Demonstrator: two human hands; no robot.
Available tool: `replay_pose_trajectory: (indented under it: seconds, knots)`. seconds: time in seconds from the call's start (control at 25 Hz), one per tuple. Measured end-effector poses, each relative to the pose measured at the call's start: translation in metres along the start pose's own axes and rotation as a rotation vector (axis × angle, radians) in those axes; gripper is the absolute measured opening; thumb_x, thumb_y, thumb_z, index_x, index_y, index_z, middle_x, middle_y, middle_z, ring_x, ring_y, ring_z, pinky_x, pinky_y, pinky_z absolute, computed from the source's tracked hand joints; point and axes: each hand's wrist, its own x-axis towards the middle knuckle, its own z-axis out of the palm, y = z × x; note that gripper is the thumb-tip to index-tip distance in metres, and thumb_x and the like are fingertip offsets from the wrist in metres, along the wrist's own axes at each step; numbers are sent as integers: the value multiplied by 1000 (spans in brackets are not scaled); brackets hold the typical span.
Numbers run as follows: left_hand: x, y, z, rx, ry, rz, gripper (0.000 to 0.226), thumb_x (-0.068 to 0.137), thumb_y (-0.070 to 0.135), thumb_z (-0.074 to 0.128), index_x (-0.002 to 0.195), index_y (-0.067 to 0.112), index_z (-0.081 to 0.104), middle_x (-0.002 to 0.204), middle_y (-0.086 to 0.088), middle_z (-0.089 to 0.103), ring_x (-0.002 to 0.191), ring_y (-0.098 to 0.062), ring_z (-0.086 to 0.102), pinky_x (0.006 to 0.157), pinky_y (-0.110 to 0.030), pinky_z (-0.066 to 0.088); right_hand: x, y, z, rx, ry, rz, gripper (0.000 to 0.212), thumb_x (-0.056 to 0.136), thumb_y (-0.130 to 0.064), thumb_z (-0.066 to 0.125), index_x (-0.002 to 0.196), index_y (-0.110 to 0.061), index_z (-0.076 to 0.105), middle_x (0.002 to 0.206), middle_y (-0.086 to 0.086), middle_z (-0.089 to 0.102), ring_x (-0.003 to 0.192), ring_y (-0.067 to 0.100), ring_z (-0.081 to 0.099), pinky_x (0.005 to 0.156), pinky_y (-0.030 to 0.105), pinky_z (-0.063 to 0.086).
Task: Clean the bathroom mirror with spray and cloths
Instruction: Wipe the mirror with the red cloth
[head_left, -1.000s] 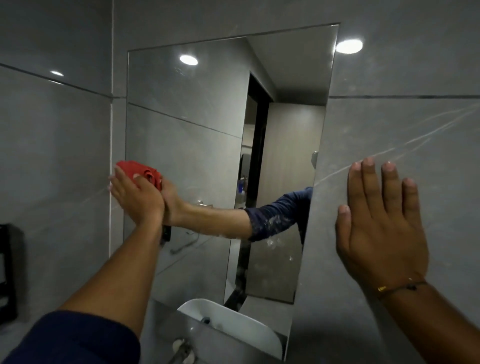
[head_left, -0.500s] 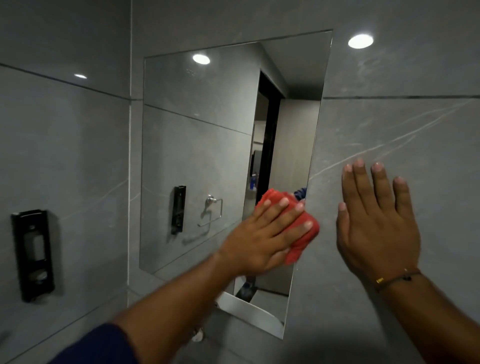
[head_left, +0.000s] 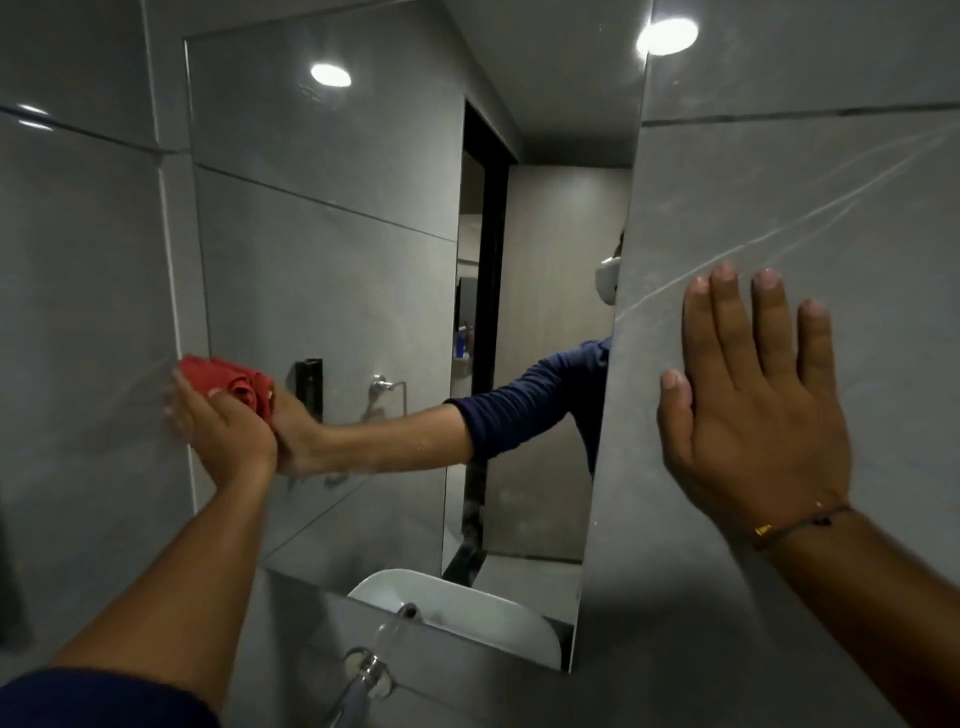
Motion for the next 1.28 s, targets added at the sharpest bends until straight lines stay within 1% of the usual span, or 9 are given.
replay_pose_trajectory:
  seconds: [0.12,0.28,0.44,0.56,0.64,0.72,0.84,1.12,1.28]
  knots:
    - [-89,29,9,-16,66,-94,59,109,22,28,167,12,16,176,-14,14,164,-32,8,131,-39,1,0,1,3,12,-14,24,78,113,-45,24,178,-11,-1,187,11,-7,173,32,-5,139,50,-7]
    - [-249,82,35,-10,-109,184,63,109,36,23,168,19,9,178,-6,3,165,-28,-3,133,-45,0,-10,-13,0,58,-53,94,73,116,-42,24,179,-15,0,187,6,-6,172,27,-12,138,49,-9]
    - [-342,69,43,192,-498,909,64,111,44,22,168,22,3,178,-3,-5,165,-29,-7,132,-56,3,-50,-15,-3,65,-113,14,70,116,-40,24,179,-17,4,187,5,-3,172,26,-12,139,48,-13]
    - [-294,25,22,332,-695,1573,65,110,44,35,167,19,19,178,-6,4,164,-33,5,130,-60,17,-56,-6,-7,65,-125,-45,72,114,-45,22,179,-15,9,187,8,1,173,29,-5,139,48,-11]
    - [-231,2,8,381,-680,1773,68,109,45,39,167,22,14,178,-6,-1,165,-31,2,132,-54,11,-59,-6,-8,68,-122,-41,75,112,-47,25,178,-14,11,187,8,4,173,31,0,139,49,-10]
    - [-164,-20,-6,418,-594,1658,70,108,44,34,168,22,5,178,-5,-7,164,-31,-4,132,-55,9,-67,-13,-4,53,-98,-66,78,110,-48,29,178,-13,14,187,10,7,173,33,3,139,53,-8]
    - [-82,-54,-23,364,-466,1217,66,108,41,24,168,21,5,178,-4,-4,164,-35,-5,133,-52,8,-75,-14,9,-14,-20,-135,81,107,-47,39,177,-10,20,186,13,12,172,37,8,138,60,-3]
    - [-47,-99,-28,63,-42,-119,62,107,21,27,167,17,12,176,-15,13,164,-35,7,133,-44,5,-78,-14,18,-54,44,-132,82,106,-44,44,176,-8,23,185,15,16,170,42,16,134,67,9]
    - [-154,-31,-5,2,16,-267,65,106,25,25,167,12,10,177,-14,9,164,-33,4,133,-46,0,-78,-17,12,-35,18,-121,80,110,-45,42,177,-8,20,185,15,16,169,43,19,136,65,6]
